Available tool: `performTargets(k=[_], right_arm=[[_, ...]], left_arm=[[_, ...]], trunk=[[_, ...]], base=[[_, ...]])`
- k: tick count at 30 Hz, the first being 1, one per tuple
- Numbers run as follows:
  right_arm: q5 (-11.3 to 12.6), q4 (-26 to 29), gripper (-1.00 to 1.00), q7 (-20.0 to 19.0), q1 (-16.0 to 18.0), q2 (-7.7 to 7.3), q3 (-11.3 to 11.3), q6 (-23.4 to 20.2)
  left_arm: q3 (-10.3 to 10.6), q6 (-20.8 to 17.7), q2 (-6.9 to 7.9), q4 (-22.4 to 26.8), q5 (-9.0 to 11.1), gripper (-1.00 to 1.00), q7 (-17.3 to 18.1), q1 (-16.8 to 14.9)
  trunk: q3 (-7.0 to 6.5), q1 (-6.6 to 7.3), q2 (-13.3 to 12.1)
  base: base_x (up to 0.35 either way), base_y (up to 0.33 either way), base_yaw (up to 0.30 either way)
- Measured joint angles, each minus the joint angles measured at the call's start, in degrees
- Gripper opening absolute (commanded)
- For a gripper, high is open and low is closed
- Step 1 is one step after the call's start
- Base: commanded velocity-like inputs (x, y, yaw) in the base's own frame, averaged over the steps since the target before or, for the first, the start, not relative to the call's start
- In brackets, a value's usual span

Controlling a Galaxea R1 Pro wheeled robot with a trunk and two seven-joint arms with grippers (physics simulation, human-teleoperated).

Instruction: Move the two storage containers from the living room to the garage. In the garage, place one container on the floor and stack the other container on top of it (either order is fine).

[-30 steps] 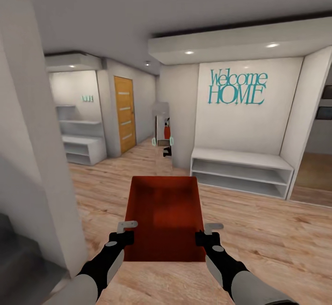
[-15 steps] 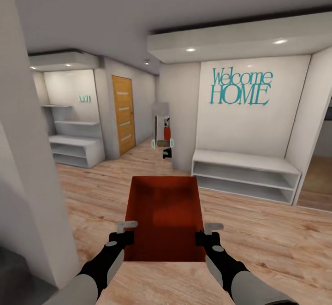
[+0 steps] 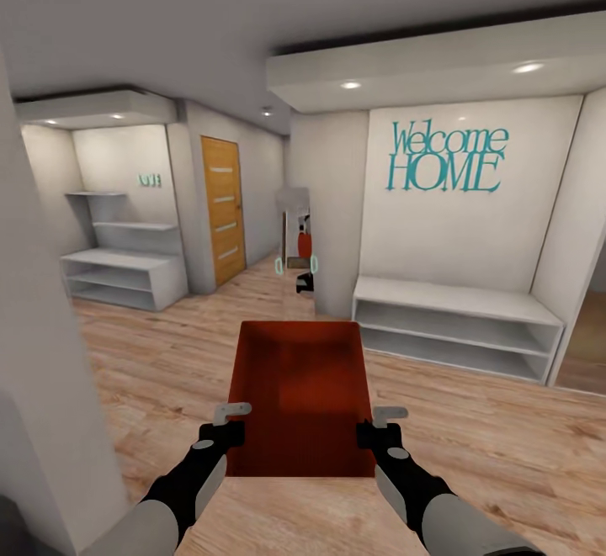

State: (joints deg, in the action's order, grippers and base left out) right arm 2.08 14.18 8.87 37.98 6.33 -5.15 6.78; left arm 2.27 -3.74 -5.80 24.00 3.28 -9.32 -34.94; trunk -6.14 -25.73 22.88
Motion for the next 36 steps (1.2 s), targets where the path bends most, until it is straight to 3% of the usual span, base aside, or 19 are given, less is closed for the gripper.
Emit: performTargets(k=[36], right_arm=[[-0.2,0.1,-1.0,-0.1,0.0,0.0,0.2,-0.1]], left_arm=[[0.1,0.0,0.0,0.1,0.2,-1.0,-0.1,0.0]], trunk=[[0.0,0.0,0.0]], base=[[0.323,0.0,0.0]])
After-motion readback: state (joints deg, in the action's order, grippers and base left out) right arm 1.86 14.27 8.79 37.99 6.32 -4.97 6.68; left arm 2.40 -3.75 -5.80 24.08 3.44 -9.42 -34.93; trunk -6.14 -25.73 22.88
